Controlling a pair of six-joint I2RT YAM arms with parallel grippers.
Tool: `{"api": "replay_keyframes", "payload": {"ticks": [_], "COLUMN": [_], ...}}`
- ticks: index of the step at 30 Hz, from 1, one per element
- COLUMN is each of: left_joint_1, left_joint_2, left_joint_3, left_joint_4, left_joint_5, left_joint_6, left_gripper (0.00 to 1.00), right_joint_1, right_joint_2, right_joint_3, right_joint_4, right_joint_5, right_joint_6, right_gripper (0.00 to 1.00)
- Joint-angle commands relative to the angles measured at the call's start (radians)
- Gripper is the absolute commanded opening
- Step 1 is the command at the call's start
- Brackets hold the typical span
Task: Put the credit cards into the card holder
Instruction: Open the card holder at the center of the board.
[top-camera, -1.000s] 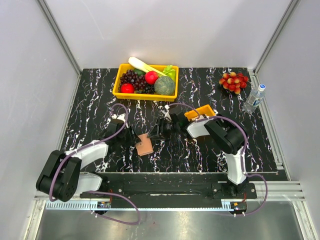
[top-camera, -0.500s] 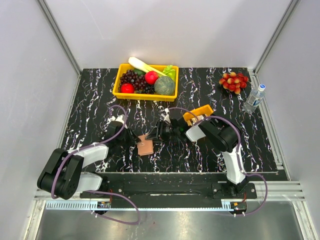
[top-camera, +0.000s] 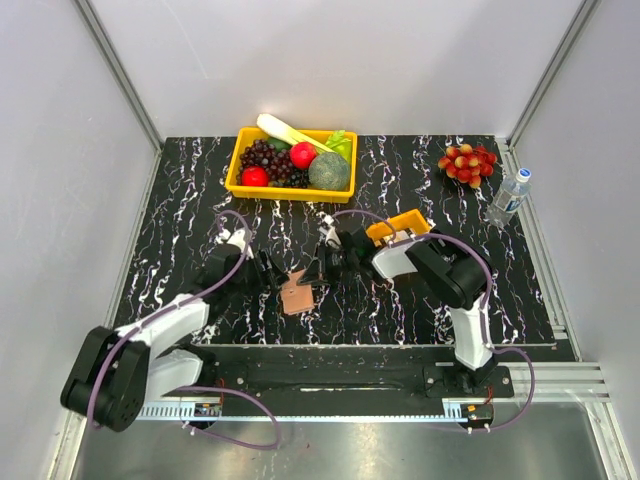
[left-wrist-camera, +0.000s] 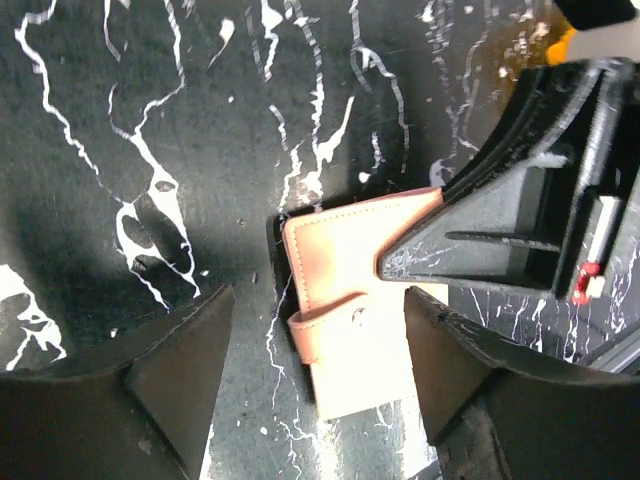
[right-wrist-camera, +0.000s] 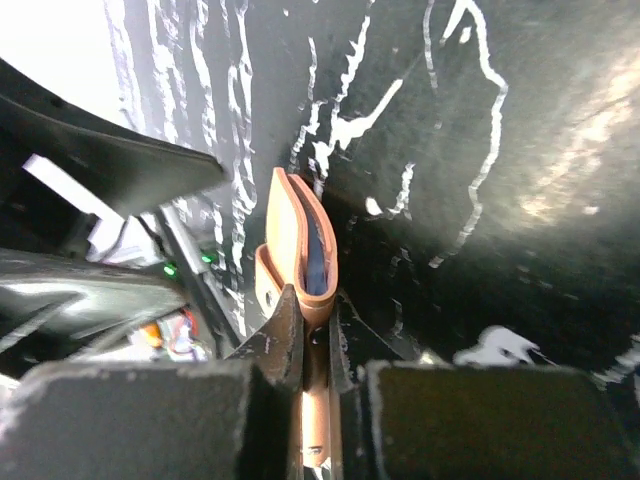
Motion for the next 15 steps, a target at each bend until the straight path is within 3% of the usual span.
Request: {"api": "replay_keyframes", "payload": {"ticks": [1, 4, 6, 10, 15], "left_joint_1": [-0.012, -0.075, -0.129, -0.238, -0.266], "left_joint_2": [-0.106, -0.101, -0.065, 0.024, 0.077], "left_joint_3": [0.009, 0.035, 0.055, 0.102, 0.181], "left_joint_4": [-0.027, -0.041, -0.048, -0.036, -0.057], "left_joint_5": [0.056, 0.089, 0.093, 0.092, 0.06], "left_joint_6": [0.143, 0.195, 0.232, 0.279, 0.336], "left_gripper": [0.73, 0.73, 0.72, 0.73, 0.75], "right_joint_1": [-0.087, -0.141, -0.149, -0.152, -0.153], "right_joint_2": [-0.062, -0.021, 0.008, 0.068, 0.105], "right_joint_3": [0.072, 0.191, 0.28, 0.423, 0.521], "right_joint_4": [-0.324, -0.586, -0.778, -1.0, -1.209], "right_joint_5": [-0.087, -0.205, -0.167, -0.213, -0.211], "right_joint_6": [-0.322, -0.546, -0.675, -0.844, -1.028], "right_gripper": [0.0, 0.0, 0.0, 0.0, 0.0]}}
